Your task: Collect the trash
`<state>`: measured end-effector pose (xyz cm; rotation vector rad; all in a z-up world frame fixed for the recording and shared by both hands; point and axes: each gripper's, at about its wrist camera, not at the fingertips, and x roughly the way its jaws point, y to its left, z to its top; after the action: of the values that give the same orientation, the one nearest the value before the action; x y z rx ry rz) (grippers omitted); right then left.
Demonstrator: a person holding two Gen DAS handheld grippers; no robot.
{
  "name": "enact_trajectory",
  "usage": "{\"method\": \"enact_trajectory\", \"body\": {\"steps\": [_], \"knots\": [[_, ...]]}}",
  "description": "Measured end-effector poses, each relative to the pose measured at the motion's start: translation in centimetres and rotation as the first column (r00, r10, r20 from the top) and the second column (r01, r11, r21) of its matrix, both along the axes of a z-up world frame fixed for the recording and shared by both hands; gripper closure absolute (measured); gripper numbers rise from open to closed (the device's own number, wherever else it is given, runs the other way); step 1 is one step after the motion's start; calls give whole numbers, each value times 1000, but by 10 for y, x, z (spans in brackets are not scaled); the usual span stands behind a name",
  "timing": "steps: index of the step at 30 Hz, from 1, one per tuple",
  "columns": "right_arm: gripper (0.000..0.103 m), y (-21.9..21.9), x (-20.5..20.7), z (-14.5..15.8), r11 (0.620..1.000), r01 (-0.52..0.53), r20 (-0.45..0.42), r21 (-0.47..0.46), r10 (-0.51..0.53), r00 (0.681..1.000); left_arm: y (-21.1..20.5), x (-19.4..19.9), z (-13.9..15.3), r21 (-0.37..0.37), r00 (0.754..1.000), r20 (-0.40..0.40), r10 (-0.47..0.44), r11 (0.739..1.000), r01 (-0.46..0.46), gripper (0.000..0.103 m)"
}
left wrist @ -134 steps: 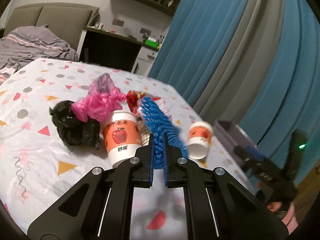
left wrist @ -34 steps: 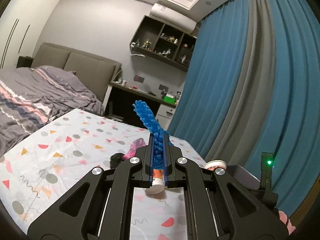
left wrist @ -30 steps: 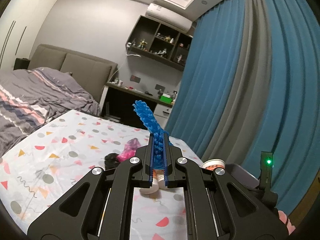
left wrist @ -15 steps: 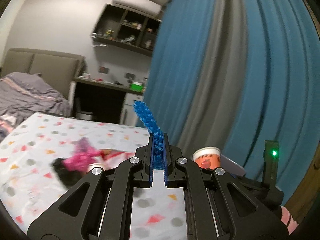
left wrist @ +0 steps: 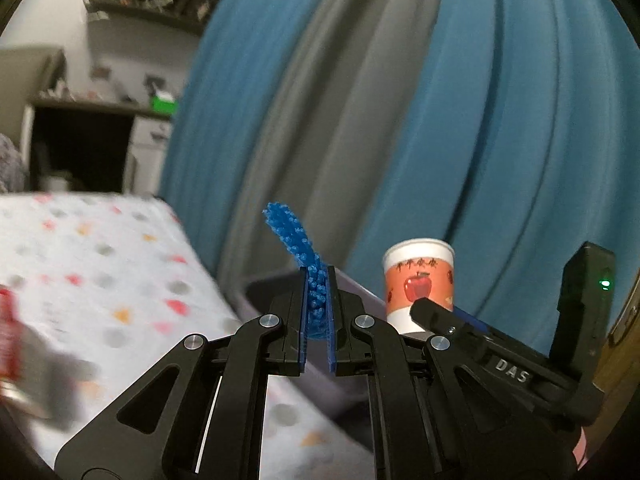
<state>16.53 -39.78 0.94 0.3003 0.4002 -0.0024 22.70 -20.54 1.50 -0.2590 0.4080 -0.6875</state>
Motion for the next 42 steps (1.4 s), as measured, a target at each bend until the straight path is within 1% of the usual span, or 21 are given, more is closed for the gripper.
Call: {"method": "enact_trajectory", "body": {"steps": [4, 8, 12, 13, 15, 16, 17, 18, 20, 21, 22, 25, 27, 29, 31, 36, 39, 40, 42], "knots": [[45, -11, 4, -8, 999, 36, -15, 1, -36, 999, -38, 28, -23, 23, 995, -72, -67, 997, 69, 96], [45, -19, 7, -17, 998, 55, -32, 4, -55, 998, -60, 44, -41, 57, 989, -120, -91, 994, 99, 96], [45, -28, 8, -25, 998, 66, -47, 20, -65, 997, -76, 51, -56, 55, 980, -166, -106, 992, 117, 94], [45, -30, 9, -26, 997, 68, -48, 21, -67, 997, -79, 54, -60, 56, 976, -183, -116, 990, 129, 90], [44, -32, 11, -29, 997, 73, -54, 22, -72, 996, -80, 60, -65, 65, 971, -212, -113, 989, 130, 69], [44, -33, 11, -29, 997, 74, -55, 23, -72, 996, -76, 60, -67, 70, 973, -212, -90, 992, 107, 47], [44, -32, 11, -31, 997, 76, -58, 20, -74, 996, -70, 59, -67, 70, 978, -200, -66, 994, 81, 31], [44, -31, 11, -31, 997, 77, -59, 15, -76, 995, -65, 56, -66, 77, 983, -182, -36, 996, 51, 26], [44, -29, 13, -34, 997, 75, -70, 7, -74, 995, -56, 52, -61, 119, 990, -141, 30, 993, -13, 13], [44, -29, 14, -35, 997, 72, -75, 7, -71, 995, -49, 46, -58, 152, 990, -115, 77, 987, -59, 11], [44, -29, 17, -37, 998, 68, -80, 6, -68, 994, -44, 42, -56, 163, 990, -103, 100, 983, -82, 11], [44, -25, 27, -42, 998, 59, -103, -4, -59, 993, -18, 21, -48, 169, 983, -70, 170, 973, -156, 7], [44, -22, 33, -47, 999, 53, -121, -8, -54, 991, 1, 6, -43, 165, 974, -42, 224, 963, -214, 6], [44, -20, 40, -51, 999, 50, -136, -15, -51, 989, 23, -13, -38, 168, 957, -16, 288, 945, -281, 6], [44, -19, 45, -54, 999, 47, -148, -20, -49, 988, 42, -28, -36, 169, 945, -7, 326, 932, -320, 6], [43, -18, 58, -62, 998, 58, -174, -40, -64, 983, 86, -49, -33, 183, 907, -10, 421, 892, -413, 6], [43, -19, 64, -69, 997, 65, -194, -37, -71, 978, 113, -59, -35, 197, 882, 2, 471, 864, -463, 6], [43, -19, 66, -71, 997, 65, -201, -38, -71, 977, 125, -63, -37, 206, 868, 5, 496, 849, -486, 6], [43, -18, 69, -75, 997, 65, -213, -42, -72, 974, 141, -68, -39, 220, 849, 9, 529, 827, -517, 6]]}}
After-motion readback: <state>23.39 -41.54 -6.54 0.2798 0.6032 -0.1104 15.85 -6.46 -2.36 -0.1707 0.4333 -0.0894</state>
